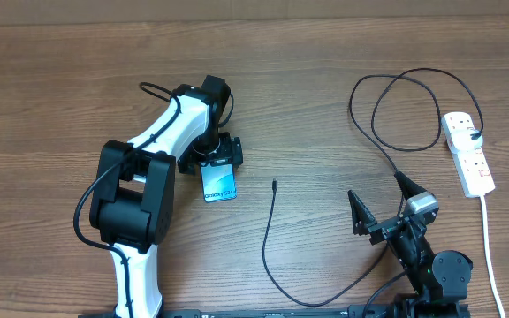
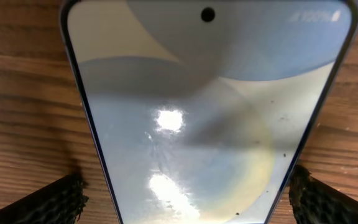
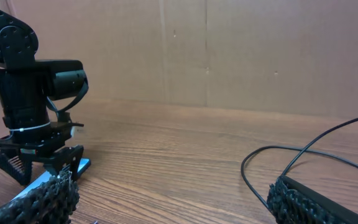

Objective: Plug charger to phone and switch on socket
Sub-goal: 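Hold the phone upright near the cable plug with the left gripper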

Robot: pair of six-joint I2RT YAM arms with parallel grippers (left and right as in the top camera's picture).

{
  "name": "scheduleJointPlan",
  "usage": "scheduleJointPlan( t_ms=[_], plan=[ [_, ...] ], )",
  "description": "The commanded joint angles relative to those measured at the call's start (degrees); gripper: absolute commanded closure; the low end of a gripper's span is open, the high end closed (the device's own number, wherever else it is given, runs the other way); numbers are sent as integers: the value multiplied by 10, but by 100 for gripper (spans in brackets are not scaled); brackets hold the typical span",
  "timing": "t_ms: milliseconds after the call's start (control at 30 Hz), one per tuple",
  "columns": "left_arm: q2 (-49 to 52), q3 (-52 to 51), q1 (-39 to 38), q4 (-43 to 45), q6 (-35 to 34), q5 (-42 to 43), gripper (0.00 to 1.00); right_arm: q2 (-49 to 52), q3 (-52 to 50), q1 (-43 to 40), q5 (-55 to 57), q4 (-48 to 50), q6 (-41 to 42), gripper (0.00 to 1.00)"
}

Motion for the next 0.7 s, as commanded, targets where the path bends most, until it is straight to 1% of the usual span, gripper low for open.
scheduleJointPlan(
  t_ms=[0, 100, 133, 200, 333, 400, 533, 667],
  plan=[
    [30, -14, 3, 24, 2, -20, 0, -5, -6, 0, 4, 1, 1, 0],
    [30, -14, 3, 31, -5, -11, 0, -5, -6, 0, 4, 1, 1, 0],
    [30, -14, 4, 32, -5, -6, 3, -5, -6, 0, 4, 1, 1, 0],
    [30, -14, 3, 28, -4, 0, 5, -5, -6, 0, 4, 1, 1, 0],
    [30, -19, -1, 3, -4, 14, 4, -5, -6, 0, 4, 1, 1, 0],
    [30, -25, -7, 5, -4, 13, 3, -5, -6, 0, 4, 1, 1, 0],
    [30, -27, -10, 11, -7, 15, 5, -5, -6, 0, 4, 1, 1, 0],
    [30, -27, -11, 3, -7, 18, 11, -5, -6, 0, 4, 1, 1, 0]
  ],
)
